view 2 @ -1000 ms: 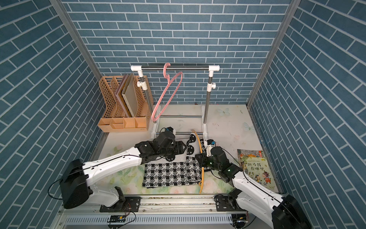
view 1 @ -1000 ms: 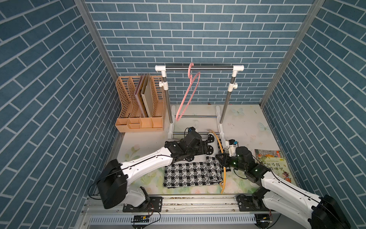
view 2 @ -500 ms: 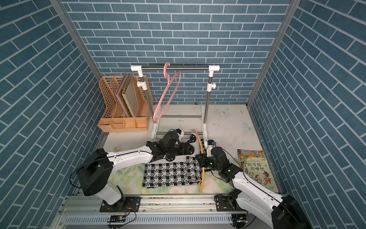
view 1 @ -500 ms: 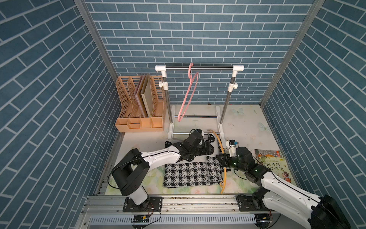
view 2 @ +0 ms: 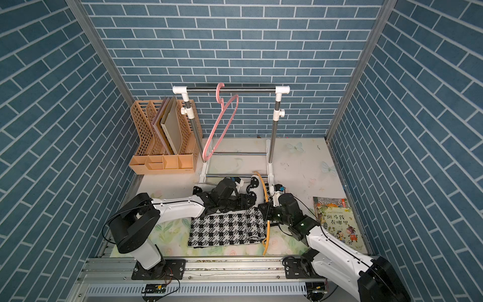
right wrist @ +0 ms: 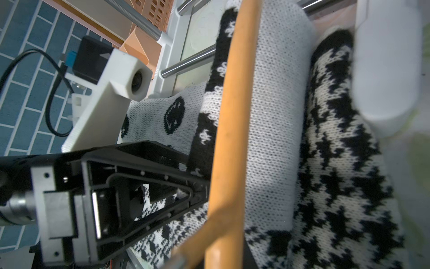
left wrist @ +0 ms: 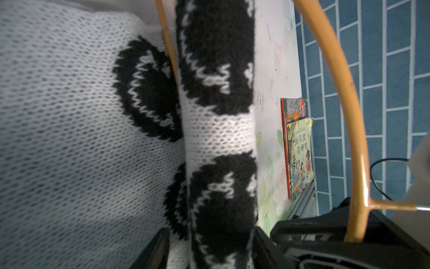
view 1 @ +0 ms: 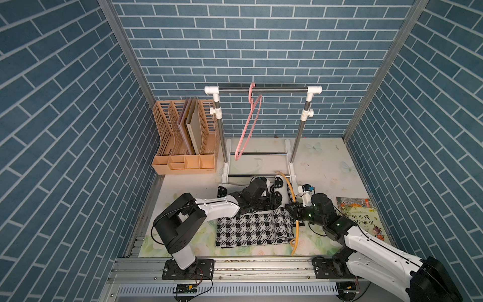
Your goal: Hang the scarf on the hanger
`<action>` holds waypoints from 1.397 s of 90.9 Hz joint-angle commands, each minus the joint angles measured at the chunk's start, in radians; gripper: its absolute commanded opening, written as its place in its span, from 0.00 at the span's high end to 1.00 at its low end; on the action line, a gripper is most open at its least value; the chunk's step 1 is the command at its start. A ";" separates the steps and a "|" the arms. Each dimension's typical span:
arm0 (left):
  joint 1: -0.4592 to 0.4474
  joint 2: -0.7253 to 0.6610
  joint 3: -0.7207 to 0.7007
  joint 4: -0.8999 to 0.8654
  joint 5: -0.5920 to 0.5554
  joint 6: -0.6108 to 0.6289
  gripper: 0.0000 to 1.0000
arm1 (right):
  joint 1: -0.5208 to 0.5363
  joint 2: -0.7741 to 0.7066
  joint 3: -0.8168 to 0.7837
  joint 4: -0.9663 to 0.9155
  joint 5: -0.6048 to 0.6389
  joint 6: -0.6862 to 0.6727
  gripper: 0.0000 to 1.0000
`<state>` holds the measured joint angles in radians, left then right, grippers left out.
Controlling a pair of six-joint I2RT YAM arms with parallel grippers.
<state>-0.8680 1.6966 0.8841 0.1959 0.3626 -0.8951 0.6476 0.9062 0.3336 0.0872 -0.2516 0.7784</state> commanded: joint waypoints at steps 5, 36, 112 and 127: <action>0.006 0.018 0.025 0.019 0.023 -0.002 0.52 | -0.008 0.014 0.005 -0.104 0.026 -0.012 0.84; 0.012 -0.039 0.019 -0.036 0.007 0.002 1.00 | -0.007 0.013 0.032 -0.093 0.014 0.012 1.00; 0.149 -0.443 -0.045 -0.390 -0.102 0.081 1.00 | 0.068 0.198 0.167 0.297 -0.133 0.214 1.00; 0.216 -0.500 -0.069 -0.489 -0.096 0.130 1.00 | 0.105 0.264 0.197 0.347 -0.117 0.221 1.00</action>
<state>-0.7036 1.2377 0.8146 -0.1932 0.2920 -0.8234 0.7296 1.1336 0.4889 0.3340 -0.3847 0.9905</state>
